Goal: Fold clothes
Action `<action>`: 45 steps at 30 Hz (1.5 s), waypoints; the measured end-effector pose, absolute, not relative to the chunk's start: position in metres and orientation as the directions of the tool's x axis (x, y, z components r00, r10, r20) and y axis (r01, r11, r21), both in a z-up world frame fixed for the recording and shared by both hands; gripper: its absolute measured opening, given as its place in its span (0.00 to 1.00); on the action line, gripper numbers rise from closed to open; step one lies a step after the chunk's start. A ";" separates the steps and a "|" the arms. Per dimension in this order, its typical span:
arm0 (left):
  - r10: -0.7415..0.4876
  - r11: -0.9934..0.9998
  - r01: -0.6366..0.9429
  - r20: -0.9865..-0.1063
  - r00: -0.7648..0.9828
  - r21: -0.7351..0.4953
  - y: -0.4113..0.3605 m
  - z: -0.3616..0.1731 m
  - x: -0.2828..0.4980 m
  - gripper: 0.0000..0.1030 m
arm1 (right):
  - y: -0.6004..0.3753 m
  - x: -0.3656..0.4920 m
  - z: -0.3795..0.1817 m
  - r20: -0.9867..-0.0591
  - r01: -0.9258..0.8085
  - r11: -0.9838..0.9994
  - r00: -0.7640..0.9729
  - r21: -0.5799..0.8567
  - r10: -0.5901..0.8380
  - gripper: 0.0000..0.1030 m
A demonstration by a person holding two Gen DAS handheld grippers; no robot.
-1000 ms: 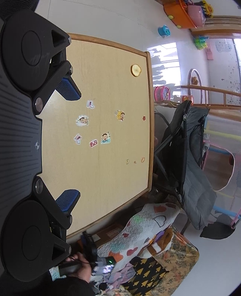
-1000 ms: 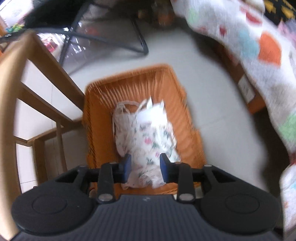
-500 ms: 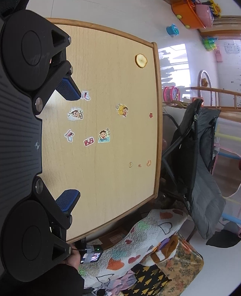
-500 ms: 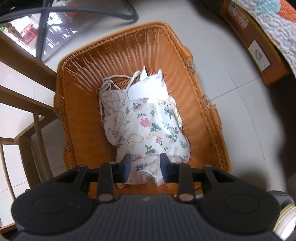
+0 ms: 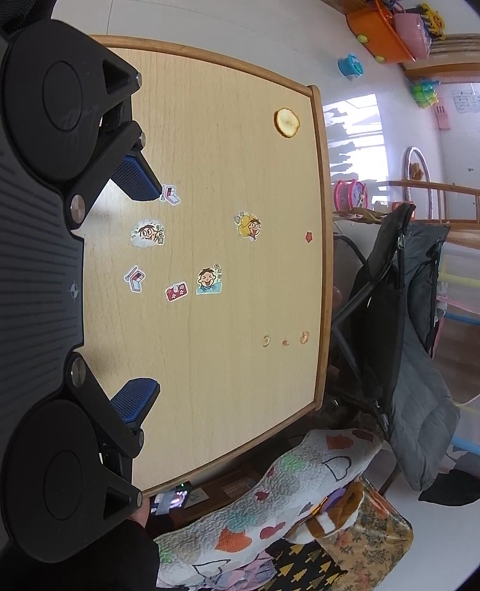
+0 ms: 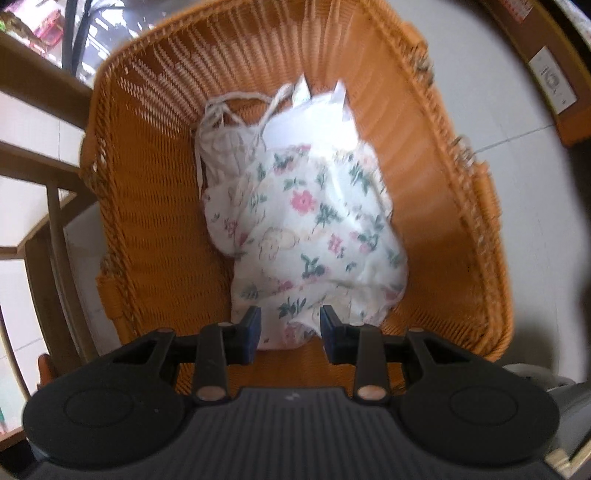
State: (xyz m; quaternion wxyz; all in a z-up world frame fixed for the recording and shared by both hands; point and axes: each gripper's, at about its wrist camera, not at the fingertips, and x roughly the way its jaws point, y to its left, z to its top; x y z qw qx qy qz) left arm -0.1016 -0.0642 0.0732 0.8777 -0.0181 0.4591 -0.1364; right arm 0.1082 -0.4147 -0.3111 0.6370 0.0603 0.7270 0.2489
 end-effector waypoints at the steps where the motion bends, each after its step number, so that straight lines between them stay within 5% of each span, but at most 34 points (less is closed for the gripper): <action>1: -0.254 0.963 0.222 -0.804 0.538 -0.155 -0.065 0.072 -0.101 1.00 | -0.412 0.107 -0.314 -0.898 -0.237 0.869 -0.189 0.435 0.398 0.33; 36: -0.228 0.970 0.188 -0.839 0.494 -0.153 -0.074 0.046 -0.074 1.00 | -0.364 0.096 -0.396 -0.932 -0.324 0.891 -0.278 0.318 0.232 0.34; 45: -0.218 0.972 0.189 -0.847 0.484 -0.143 -0.076 0.042 -0.069 1.00 | -0.354 0.092 -0.403 -0.959 -0.469 0.846 -0.233 0.253 0.158 0.33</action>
